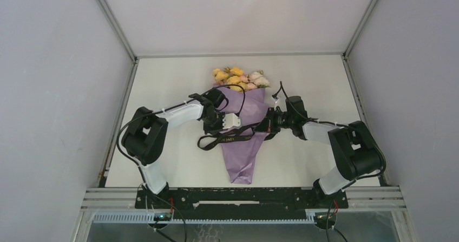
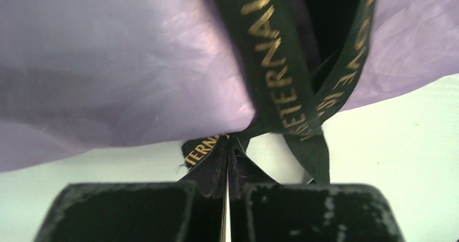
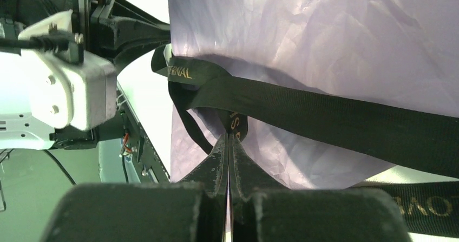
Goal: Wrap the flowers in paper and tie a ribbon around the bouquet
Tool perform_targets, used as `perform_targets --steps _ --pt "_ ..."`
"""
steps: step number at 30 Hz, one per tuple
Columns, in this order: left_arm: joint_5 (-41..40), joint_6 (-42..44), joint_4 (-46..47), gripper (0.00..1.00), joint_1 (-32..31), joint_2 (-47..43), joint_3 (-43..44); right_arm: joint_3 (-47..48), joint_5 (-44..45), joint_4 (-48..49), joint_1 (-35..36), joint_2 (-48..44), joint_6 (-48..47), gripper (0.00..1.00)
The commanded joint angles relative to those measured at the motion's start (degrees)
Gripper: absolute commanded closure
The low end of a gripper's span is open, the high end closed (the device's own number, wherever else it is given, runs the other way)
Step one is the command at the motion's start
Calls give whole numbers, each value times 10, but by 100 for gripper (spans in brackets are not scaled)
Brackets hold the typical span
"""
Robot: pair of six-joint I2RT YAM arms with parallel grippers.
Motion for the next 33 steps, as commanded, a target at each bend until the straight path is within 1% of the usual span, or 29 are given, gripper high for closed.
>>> perform_targets --steps 1,3,4,5,9,11,16,21,24,27,30,33 --pt "-3 -12 8 100 36 -34 16 4 -8 -18 -9 -31 -25 100" --pt "-32 -8 24 100 43 -32 14 4 -9 -21 -9 -32 -27 100" --pt "-57 -5 39 94 42 -31 8 4 -11 -21 -9 -32 -27 100" --pt "-89 1 57 85 41 -30 1 4 -11 -21 -9 -33 -27 100" --pt "-143 40 98 55 42 -23 -25 4 -12 -23 -9 -36 -27 100" --pt "-158 49 98 48 41 -17 -28 4 -11 -26 -9 -38 -29 100" --pt "-142 84 71 42 33 -23 -48 4 -12 -28 -9 -36 -31 100" --pt "-78 113 61 40 16 -50 -77 4 -13 -28 -9 -33 -31 100" --pt "-45 105 76 39 10 -54 -72 4 -12 -28 -10 -32 -34 100" --pt "-15 92 82 41 -5 -55 -66 4 -13 -28 -11 -31 -33 100" --pt "-16 73 84 43 -26 -60 -67 4 -12 -34 -12 -36 -36 100" --pt "-3 56 67 44 -38 -66 -65 4 -12 -39 -14 -42 -40 100"
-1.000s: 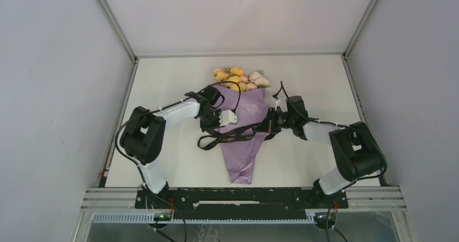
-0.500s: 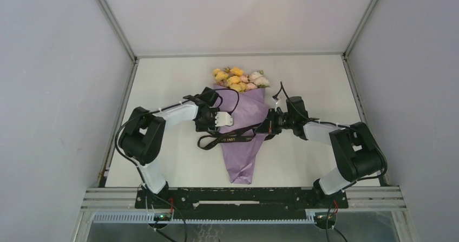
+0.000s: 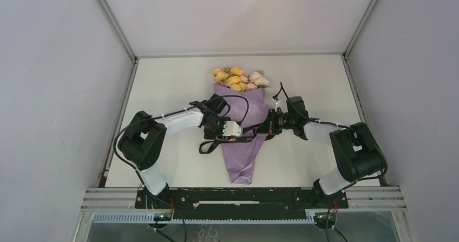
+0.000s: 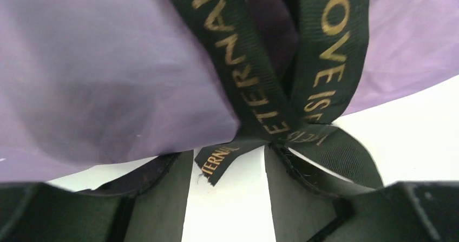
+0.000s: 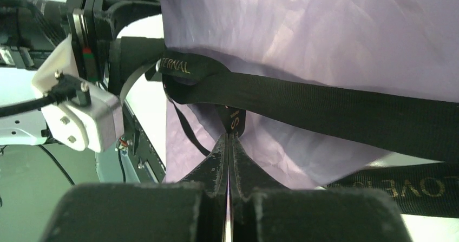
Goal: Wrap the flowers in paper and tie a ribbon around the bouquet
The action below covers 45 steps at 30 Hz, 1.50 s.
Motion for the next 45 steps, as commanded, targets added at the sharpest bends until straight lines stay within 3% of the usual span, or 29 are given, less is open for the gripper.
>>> perform_targets --steps 1,5,12,21,28,34,37,38,43,45 --pt "45 -37 -9 45 -21 -32 0 4 -10 0 -10 -28 -19 100" --pt "20 -64 2 54 -33 -19 4 4 -10 -1 -11 -30 -22 100" --pt "-26 -65 2 99 -32 -10 7 4 -14 -9 -12 -38 -24 100" --pt "-46 -72 -3 100 19 -68 0 4 -52 -86 -42 -59 -70 100" --pt "-2 -89 -36 100 72 -98 20 4 -41 -178 -54 -88 -117 100" --pt "-4 -100 -26 100 104 -113 18 4 0 -239 -105 -100 -121 100" --pt "10 -110 -30 100 106 -113 19 4 43 -264 -84 -98 -118 100" --pt "17 -113 -30 100 106 -113 19 3 53 -269 -71 -97 -114 98" --pt "37 -128 -28 100 105 -112 20 4 114 -267 -26 -93 -84 65" --pt "39 -129 -29 100 104 -111 19 4 115 -254 -20 -86 -64 58"
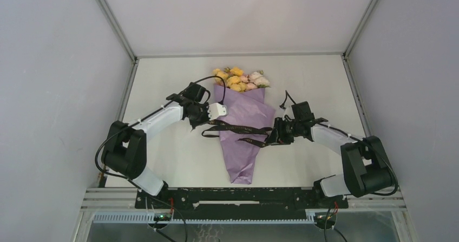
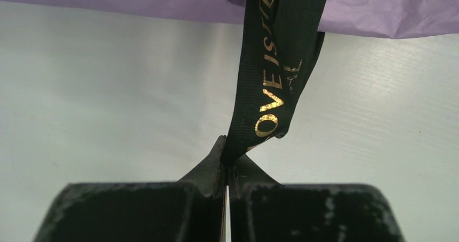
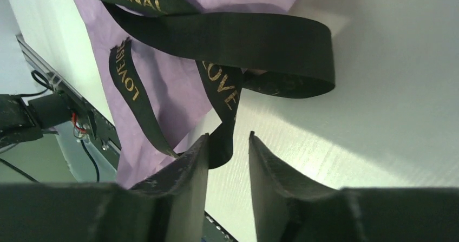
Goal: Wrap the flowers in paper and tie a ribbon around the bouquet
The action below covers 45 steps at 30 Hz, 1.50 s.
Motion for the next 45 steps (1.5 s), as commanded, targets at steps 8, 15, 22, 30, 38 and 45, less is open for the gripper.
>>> perform_targets --steps 8,15,22,30,38,45 --pt "32 -22 -1 100 -3 -18 10 -21 7 147 25 22 161 48" --pt "-1 -45 13 100 -3 -28 18 -20 -66 215 20 75 188 96" --pt "-139 -69 51 100 32 -36 7 -20 -18 68 -62 -9 102 100" --pt "-306 -68 110 100 136 -10 -40 -42 -52 57 -233 -31 65 100" --pt "-317 -53 151 100 320 -30 -76 -169 -118 237 -507 -59 154 100" --pt "-343 -20 205 100 439 5 -64 -228 -131 292 -689 -101 194 100"
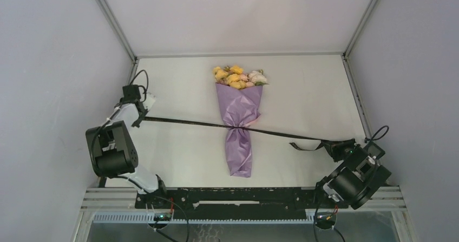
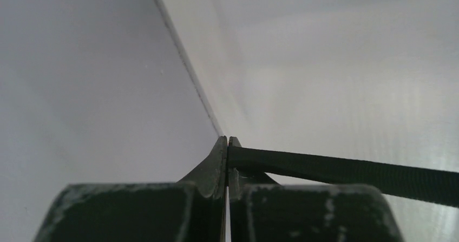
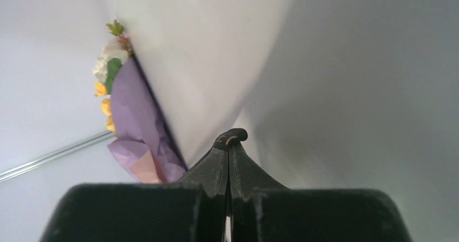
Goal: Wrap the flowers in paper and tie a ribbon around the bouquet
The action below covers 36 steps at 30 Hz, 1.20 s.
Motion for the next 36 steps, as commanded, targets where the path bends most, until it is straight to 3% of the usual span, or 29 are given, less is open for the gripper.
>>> perform_targets --steps 1,6,10,11,16,20,22,23,25,30,36 --pt "-48 33 76 100 54 12 6 -4 5 75 -51 -46 32 100" --pt "-50 48 92 100 76 21 14 -3 24 45 -108 -122 33 100" --pt "-39 48 87 100 78 16 19 12 39 13 -88 -174 7 100" --pt "-27 44 78 100 78 13 22 21 47 -5 -62 -188 -8 100" --pt "70 20 -50 100 35 -46 44 135 85 -81 263 -257 -96 100" --pt "165 7 -180 97 -96 -108 82 270 91 -96 476 -258 -141 100" --pt "247 5 -250 58 -175 -135 115 344 85 -113 583 -232 -176 100" --pt "280 1 -278 47 -215 -148 133 376 82 -128 633 -215 -199 100" --pt "346 -9 -310 36 -295 -169 164 432 108 -152 707 -186 -219 100" --pt "482 -38 -332 35 -475 -146 214 484 87 -64 715 -125 -107 100" --pt "336 15 -203 35 -669 -66 154 513 84 41 699 -57 5 100"
